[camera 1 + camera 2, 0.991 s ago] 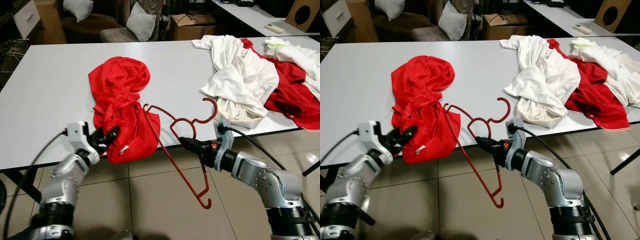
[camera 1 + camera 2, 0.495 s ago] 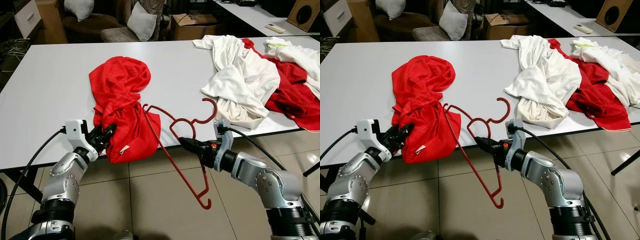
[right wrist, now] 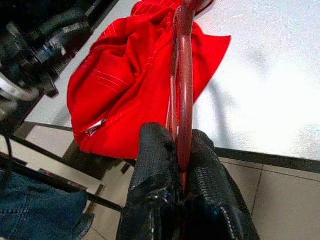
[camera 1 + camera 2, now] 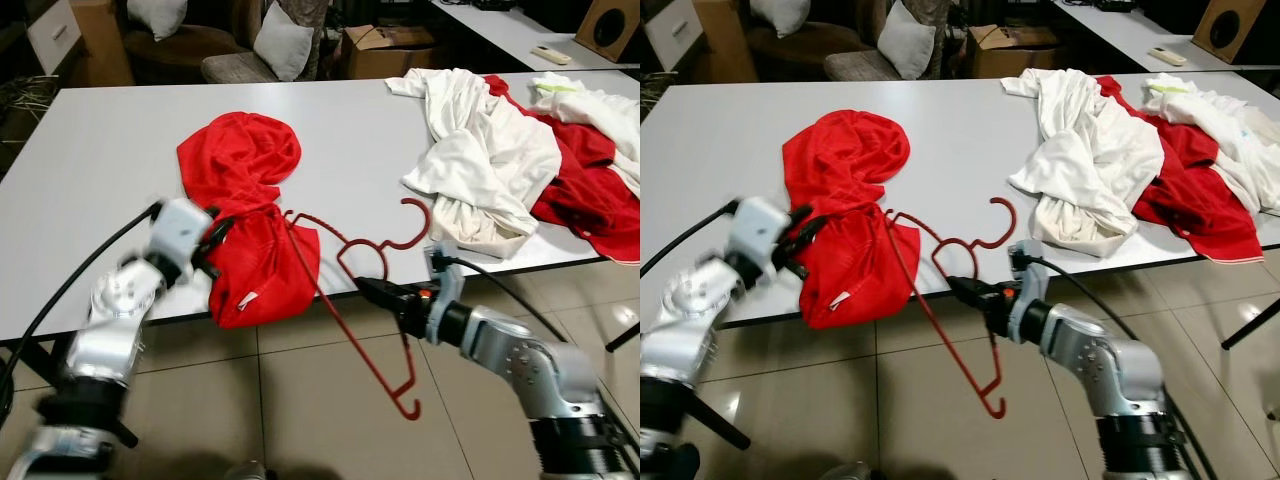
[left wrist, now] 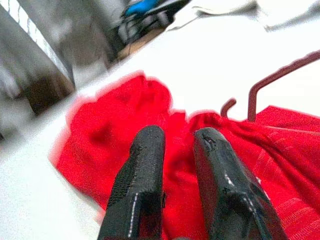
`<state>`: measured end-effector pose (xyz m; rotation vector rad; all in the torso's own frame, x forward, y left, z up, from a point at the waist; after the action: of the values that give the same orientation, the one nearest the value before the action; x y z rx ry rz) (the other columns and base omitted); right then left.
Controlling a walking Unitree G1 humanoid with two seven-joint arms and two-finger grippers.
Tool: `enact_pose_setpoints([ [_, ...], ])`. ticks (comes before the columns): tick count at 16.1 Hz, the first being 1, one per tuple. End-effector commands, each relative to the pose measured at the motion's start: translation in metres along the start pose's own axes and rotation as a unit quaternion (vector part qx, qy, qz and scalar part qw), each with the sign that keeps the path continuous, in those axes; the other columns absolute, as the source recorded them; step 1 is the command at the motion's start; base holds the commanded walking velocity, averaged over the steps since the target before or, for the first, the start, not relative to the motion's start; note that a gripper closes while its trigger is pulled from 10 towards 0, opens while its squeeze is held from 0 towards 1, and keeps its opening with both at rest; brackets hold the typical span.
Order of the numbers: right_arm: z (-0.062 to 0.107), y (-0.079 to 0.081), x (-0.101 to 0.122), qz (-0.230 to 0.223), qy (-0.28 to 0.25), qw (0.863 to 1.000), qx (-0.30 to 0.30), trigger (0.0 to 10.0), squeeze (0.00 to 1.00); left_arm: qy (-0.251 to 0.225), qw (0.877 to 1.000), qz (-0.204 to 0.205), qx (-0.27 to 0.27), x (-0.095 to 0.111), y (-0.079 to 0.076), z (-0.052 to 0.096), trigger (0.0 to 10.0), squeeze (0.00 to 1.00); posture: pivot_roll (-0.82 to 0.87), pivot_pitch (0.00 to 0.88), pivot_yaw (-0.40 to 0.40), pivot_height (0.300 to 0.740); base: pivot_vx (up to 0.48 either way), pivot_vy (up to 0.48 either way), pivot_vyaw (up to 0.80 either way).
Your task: Hang hanger
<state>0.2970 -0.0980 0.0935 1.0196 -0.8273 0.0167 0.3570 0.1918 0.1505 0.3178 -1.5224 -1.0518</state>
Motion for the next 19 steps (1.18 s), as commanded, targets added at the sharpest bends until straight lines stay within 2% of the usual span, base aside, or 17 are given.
enact_pose_setpoints([
  [1,-0.004,0.003,0.002,0.004,0.002,1.000,0.009,10.0,0.00,-0.026,0.997,-0.074,0.001,0.022,0.011,-0.005,0.0,0.00,-0.05,0.000,-0.011,0.740,0.000,0.000,0.00],
  [2,-0.008,0.008,0.003,0.004,0.000,1.000,0.024,10.0,0.00,-0.031,0.993,-0.110,-0.002,0.029,0.016,-0.006,0.0,0.00,-0.04,0.000,-0.014,0.740,0.000,0.000,0.00],
  [4,-0.011,0.016,0.007,-0.015,-0.011,0.998,0.052,10.0,0.00,-0.030,0.989,-0.142,-0.004,0.035,0.022,-0.005,0.0,0.00,-0.03,0.000,-0.017,0.740,0.000,0.000,0.00],
  [5,-0.014,0.016,0.009,-0.023,-0.014,0.998,0.053,10.0,0.00,-0.032,0.989,-0.143,-0.009,0.039,0.024,-0.003,0.0,0.00,-0.01,0.000,-0.018,0.740,0.000,0.000,0.00],
  [6,-0.017,0.011,0.009,-0.022,-0.011,0.999,0.043,10.0,0.00,-0.022,0.992,-0.126,-0.023,0.035,0.020,0.000,0.0,0.00,-0.01,0.000,-0.018,0.740,0.000,0.000,0.00],
  [8,-0.019,0.011,0.009,-0.020,-0.009,0.999,0.043,10.0,0.00,0.043,0.998,-0.037,-0.005,0.002,0.016,0.008,0.0,0.00,0.00,0.000,-0.021,0.740,0.000,0.000,0.00],
  [9,-0.017,0.010,0.008,-0.019,-0.007,0.999,0.040,10.0,0.00,0.066,0.998,0.004,0.012,-0.011,0.016,0.013,0.0,0.00,0.00,0.000,-0.023,0.740,0.000,0.000,0.00],
  [10,-0.014,0.001,0.005,-0.005,0.001,1.000,0.016,10.0,0.00,0.097,0.993,0.056,0.028,-0.031,0.013,0.021,7.7,0.00,0.00,0.000,-0.023,0.740,0.000,0.000,0.00],
  [11,-0.012,-0.006,0.003,0.006,0.006,1.000,-0.005,10.0,0.00,0.108,0.989,0.097,0.034,-0.042,0.008,0.026,10.0,0.00,-0.01,0.000,-0.019,0.740,0.000,0.000,0.00],
  [12,-0.009,-0.013,0.002,0.018,0.012,1.000,-0.021,10.0,0.00,0.113,0.984,0.136,0.034,-0.048,0.001,0.031,10.0,1.00,-0.02,0.000,-0.015,0.740,0.000,0.000,0.00],
  [14,0.001,-0.033,0.024,0.034,-0.026,0.996,-0.077,10.0,0.00,0.126,0.975,0.174,0.052,-0.056,0.000,0.042,10.0,1.00,-0.03,0.000,-0.006,0.740,0.000,0.000,0.00],
  [15,0.007,-0.038,0.038,0.033,-0.051,0.994,-0.087,10.0,0.00,0.118,0.965,0.225,0.072,-0.056,0.003,0.045,10.0,1.00,-0.04,0.000,-0.004,0.740,0.000,0.000,0.00],
  [16,0.010,-0.038,0.043,0.031,-0.057,0.994,-0.084,10.0,0.00,0.110,0.951,0.281,0.064,-0.057,-0.003,0.045,10.0,1.00,-0.04,0.000,-0.005,0.740,0.000,0.000,0.00],
  [18,0.009,-0.037,0.038,0.033,-0.047,0.995,-0.077,10.0,0.00,0.113,0.935,0.336,0.035,-0.061,-0.024,0.045,10.0,1.00,-0.04,0.000,0.001,0.740,0.000,0.000,0.00],
  [19,0.008,-0.037,0.032,0.038,-0.036,0.996,-0.076,10.0,0.00,0.152,0.923,0.351,0.038,-0.075,-0.041,0.051,10.0,1.00,-0.05,0.000,0.003,0.740,0.000,0.000,0.00],
])
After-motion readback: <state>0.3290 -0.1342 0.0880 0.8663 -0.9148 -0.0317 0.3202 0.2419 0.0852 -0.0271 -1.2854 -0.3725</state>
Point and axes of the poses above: a point about 5 cm out from each wrist's last joint towards the gripper, its own z axis pointing back from the gripper into the wrist, its own x axis along the axis of the wrist's last joint, y = z × x, the point moved 4 cm from there along -z, pointing out of the wrist towards the gripper, and after that the axes turned 13 degrees about -z, right-handed, at the moved point
